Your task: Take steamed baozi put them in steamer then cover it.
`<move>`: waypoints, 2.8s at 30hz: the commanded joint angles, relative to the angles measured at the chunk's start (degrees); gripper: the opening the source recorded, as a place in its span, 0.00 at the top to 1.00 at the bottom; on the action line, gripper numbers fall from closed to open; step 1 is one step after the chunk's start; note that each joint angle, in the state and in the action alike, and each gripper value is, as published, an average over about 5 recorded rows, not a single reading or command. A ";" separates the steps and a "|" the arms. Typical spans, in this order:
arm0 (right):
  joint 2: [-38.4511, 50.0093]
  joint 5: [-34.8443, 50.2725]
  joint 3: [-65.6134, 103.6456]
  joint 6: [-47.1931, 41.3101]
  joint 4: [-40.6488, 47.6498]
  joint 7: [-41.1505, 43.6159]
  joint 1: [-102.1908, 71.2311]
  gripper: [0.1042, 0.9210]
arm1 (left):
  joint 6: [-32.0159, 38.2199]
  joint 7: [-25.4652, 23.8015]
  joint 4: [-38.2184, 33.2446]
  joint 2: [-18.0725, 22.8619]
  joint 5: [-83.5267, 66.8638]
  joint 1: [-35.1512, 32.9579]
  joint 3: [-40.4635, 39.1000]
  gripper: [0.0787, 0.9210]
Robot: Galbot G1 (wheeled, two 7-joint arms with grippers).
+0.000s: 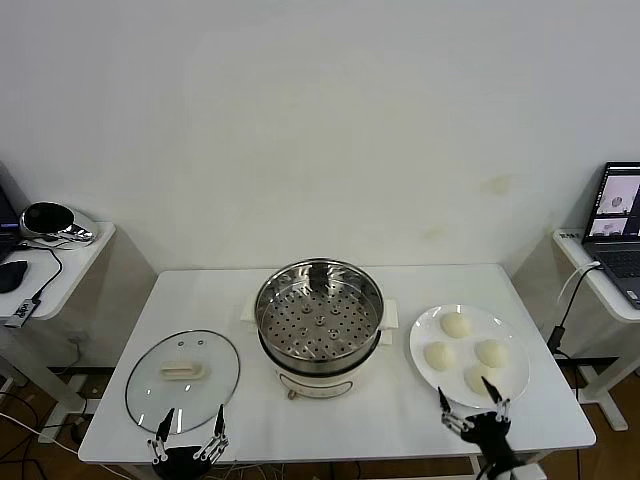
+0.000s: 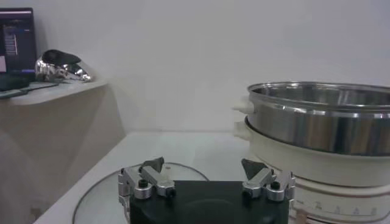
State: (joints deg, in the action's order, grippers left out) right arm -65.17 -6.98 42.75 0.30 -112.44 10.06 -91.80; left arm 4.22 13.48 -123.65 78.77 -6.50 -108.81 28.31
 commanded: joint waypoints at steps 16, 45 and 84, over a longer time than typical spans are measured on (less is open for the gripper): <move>33.75 -19.29 -16.96 -4.77 20.13 33.89 39.84 0.12 | -1.95 0.99 -0.27 -1.05 3.35 3.11 2.23 0.12; 22.12 -15.58 -66.39 1.72 52.45 53.77 82.40 0.12 | -3.96 0.75 -0.45 -1.51 2.79 5.02 5.61 0.12; 10.48 -22.85 -64.26 0.89 65.85 48.42 82.12 0.28 | -3.52 0.80 -1.01 -0.94 3.13 4.80 6.12 0.12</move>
State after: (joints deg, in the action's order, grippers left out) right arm -53.60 -29.24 -21.33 1.21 -48.04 58.97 -9.85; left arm 0.71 14.25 -124.69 77.87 -3.38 -104.03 34.42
